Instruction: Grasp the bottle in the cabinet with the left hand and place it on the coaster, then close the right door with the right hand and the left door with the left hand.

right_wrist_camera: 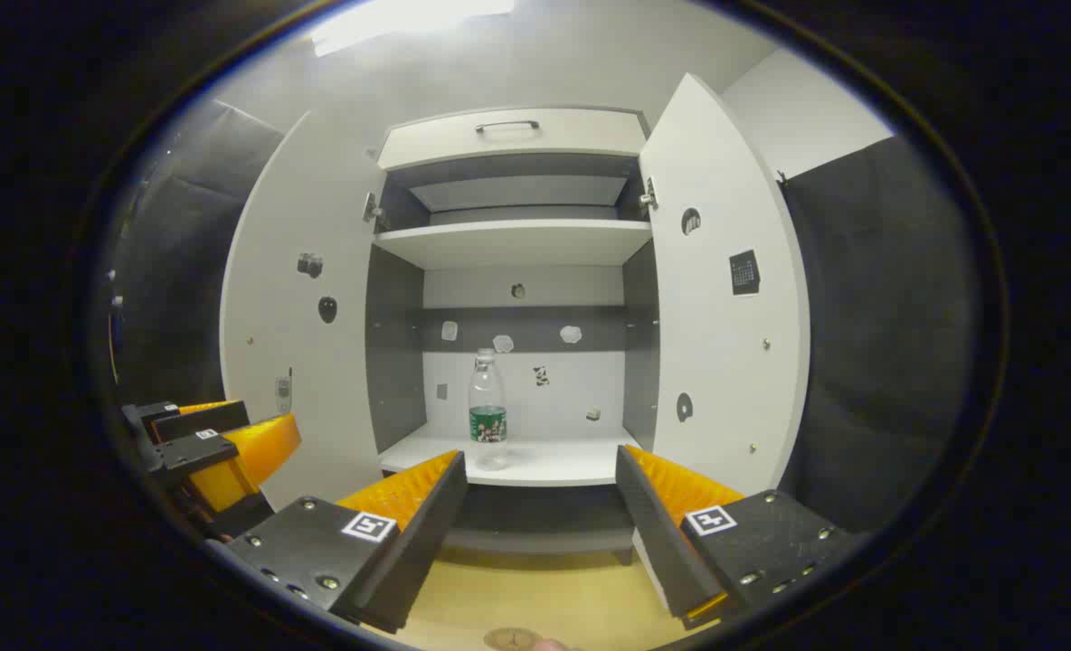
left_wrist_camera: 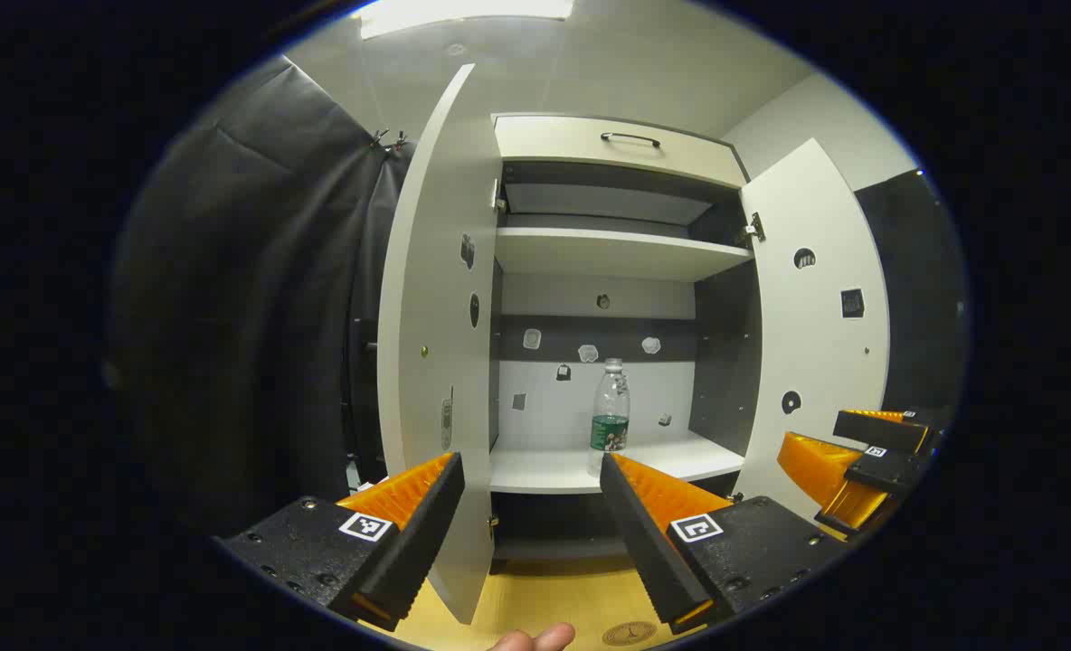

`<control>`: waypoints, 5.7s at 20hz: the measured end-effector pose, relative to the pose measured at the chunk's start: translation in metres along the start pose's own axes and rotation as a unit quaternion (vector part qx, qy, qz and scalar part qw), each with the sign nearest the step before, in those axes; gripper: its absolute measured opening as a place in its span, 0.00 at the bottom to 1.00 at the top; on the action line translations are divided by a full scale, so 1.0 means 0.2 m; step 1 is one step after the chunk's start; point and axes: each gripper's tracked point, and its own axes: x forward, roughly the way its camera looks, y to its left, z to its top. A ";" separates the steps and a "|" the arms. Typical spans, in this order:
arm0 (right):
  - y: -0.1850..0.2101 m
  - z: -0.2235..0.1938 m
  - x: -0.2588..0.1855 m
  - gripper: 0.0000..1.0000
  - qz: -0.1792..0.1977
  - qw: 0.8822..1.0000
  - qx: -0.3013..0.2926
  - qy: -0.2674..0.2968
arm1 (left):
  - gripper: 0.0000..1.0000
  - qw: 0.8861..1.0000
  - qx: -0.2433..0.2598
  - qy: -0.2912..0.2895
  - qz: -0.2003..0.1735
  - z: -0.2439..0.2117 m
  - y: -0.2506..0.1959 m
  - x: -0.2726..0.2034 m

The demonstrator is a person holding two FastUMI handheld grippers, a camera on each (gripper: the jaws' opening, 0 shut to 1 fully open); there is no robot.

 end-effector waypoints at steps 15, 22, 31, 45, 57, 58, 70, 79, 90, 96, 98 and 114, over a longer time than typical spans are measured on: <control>-0.02 -0.03 0.06 1.00 0.001 1.000 0.000 0.005 | 0.96 1.000 0.004 -0.002 0.004 -0.02 -0.02 0.03; -0.03 -0.06 0.10 1.00 0.000 1.000 -0.002 0.008 | 0.96 1.000 0.006 0.005 -0.005 -0.06 -0.05 0.10; -0.09 -0.16 0.14 1.00 -0.008 0.999 -0.011 0.034 | 0.96 0.999 0.012 0.023 -0.039 -0.18 -0.24 0.44; -0.37 -0.26 0.20 1.00 -0.070 0.995 -0.020 0.068 | 0.96 0.995 0.007 0.041 -0.093 -0.28 -0.56 1.23; -0.43 -0.30 0.19 1.00 -0.081 0.992 -0.048 0.087 | 0.96 0.994 -0.017 0.062 -0.090 -0.36 -0.60 1.59; -0.43 -0.31 0.18 1.00 -0.080 0.992 -0.045 0.088 | 0.96 0.994 -0.013 0.071 -0.087 -0.37 -0.59 1.60; -0.48 -0.38 0.03 1.00 -0.064 0.993 -0.016 0.100 | 0.82 0.995 0.001 0.028 -0.098 -0.22 -0.63 1.14; -0.52 -0.61 -0.16 1.00 -0.050 0.987 0.005 0.149 | 0.82 0.992 0.038 0.021 -0.115 -0.53 -0.72 0.55; -0.64 -1.00 -0.38 1.00 -0.066 0.965 0.021 0.251 | 0.82 0.979 0.006 0.117 -0.170 -1.38 -0.87 0.06; -0.64 -1.19 -0.44 1.00 -0.068 0.953 0.020 0.294 | 0.82 0.970 -0.006 0.145 -0.194 -1.69 -0.91 -0.02; -0.64 -1.22 -0.43 1.00 -0.069 0.951 0.018 0.301 | 0.82 0.969 -0.014 0.161 -0.189 -1.77 -0.91 -0.04; -0.67 -1.29 -0.47 1.00 -0.068 0.943 0.024 0.324 | 0.83 0.970 -0.015 0.172 -0.170 -1.85 -0.87 -0.09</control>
